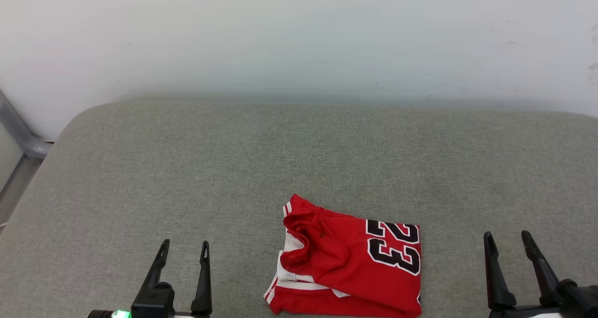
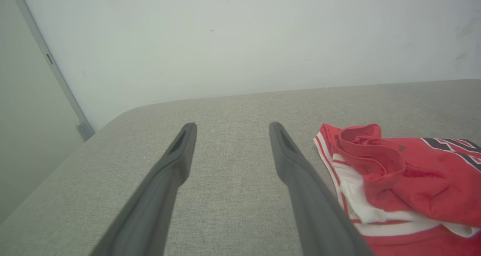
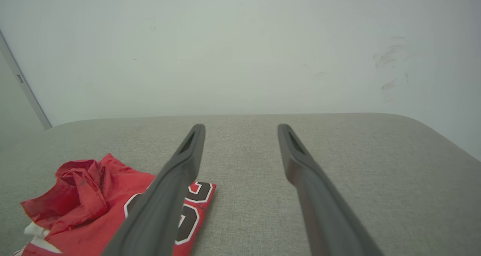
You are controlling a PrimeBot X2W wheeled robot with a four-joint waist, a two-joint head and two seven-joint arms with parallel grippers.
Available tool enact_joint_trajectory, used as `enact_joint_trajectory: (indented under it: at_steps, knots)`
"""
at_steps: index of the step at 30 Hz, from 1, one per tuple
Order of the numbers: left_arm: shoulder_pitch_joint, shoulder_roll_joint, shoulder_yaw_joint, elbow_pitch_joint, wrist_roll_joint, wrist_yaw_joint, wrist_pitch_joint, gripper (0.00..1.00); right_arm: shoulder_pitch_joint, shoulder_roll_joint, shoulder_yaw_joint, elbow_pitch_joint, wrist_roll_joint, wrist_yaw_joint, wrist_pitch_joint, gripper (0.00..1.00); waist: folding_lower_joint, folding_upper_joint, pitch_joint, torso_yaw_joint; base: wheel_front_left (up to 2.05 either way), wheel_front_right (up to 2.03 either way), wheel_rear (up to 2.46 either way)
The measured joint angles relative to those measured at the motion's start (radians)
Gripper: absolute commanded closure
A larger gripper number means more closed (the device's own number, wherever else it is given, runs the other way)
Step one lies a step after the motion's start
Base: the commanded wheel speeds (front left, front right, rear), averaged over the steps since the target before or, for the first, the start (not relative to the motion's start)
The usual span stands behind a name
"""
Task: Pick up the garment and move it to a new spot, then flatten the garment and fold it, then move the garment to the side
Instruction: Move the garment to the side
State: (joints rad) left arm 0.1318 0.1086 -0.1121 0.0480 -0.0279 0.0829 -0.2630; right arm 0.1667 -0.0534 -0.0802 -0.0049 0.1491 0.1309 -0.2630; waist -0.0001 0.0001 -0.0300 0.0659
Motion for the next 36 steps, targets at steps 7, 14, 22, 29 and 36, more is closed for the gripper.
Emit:
enact_joint_trajectory:
  at_steps: [7,14,22,29,36]
  knots:
    - [0.001,-0.001,0.003,-0.001,0.0,-0.001,0.0,0.0,-0.012,0.001,0.015,0.0,-0.013,0.0,0.0,0.0,0.0,0.0,0.0,0.001,0.0,0.0,0.0]
    - [-0.01,-0.003,0.004,0.001,0.002,-0.004,0.0,0.0,-0.164,-0.078,-0.009,0.001,0.002,0.0,0.001,0.0,0.0001,0.0,0.012,0.004,0.0,0.0,0.0]
    - [-0.021,-0.003,0.004,0.0,0.006,-0.011,0.0,0.0,-0.402,-0.297,0.076,0.054,0.189,0.0,0.255,0.0,0.0002,0.0,0.039,0.014,0.0,0.0,0.0]
    - [-0.046,-0.006,0.002,-0.001,0.006,-0.014,0.0,0.0,-0.472,-0.41,0.208,0.11,0.441,0.0,0.645,0.0,0.0001,0.0,0.072,0.028,0.0,0.0,0.0]
    - [-0.074,-0.016,-0.01,0.0,0.007,-0.018,0.0,0.0,-0.446,-0.418,0.275,0.166,0.615,0.0,0.899,0.0,0.0002,0.0,0.107,0.055,0.0,0.0,0.0]
